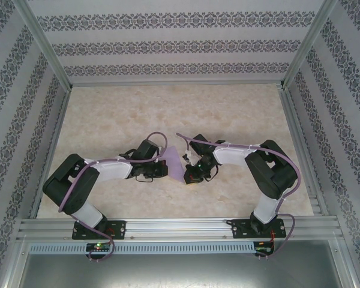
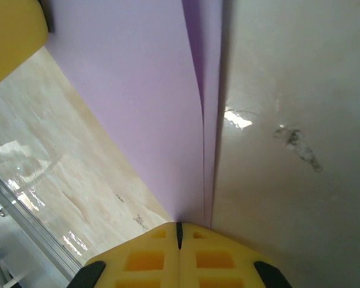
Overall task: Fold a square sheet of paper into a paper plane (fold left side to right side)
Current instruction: Third fold the triangle at the center of the table.
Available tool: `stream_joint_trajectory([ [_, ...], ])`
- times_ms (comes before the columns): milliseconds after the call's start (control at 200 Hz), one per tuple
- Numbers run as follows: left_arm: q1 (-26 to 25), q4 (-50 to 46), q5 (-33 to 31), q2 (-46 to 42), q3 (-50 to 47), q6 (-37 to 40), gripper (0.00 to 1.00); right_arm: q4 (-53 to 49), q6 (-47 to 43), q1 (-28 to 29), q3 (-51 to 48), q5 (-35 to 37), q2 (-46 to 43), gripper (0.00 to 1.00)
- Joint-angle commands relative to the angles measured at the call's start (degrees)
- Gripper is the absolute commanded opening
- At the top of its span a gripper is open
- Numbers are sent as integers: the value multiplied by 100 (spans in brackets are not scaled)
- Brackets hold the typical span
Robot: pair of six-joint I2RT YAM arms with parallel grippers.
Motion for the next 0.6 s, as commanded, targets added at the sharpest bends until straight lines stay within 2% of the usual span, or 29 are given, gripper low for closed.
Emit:
stream_joint_trajectory([
  [0,224,-292,-447,-119,-292,249,0,-549,-104,-26,-187,794,235,0],
  [440,835,-299,-299,-233,-341,561,0,-464,-121,-30,-188,640,205,0],
  [530,927,-483,-251,-459,-247,584,4,-224,-67,-22,-206,576,11,0],
  [595,977,-700,-244,-745,-159,568,11,-27,-2,-34,-197,595,-284,3],
])
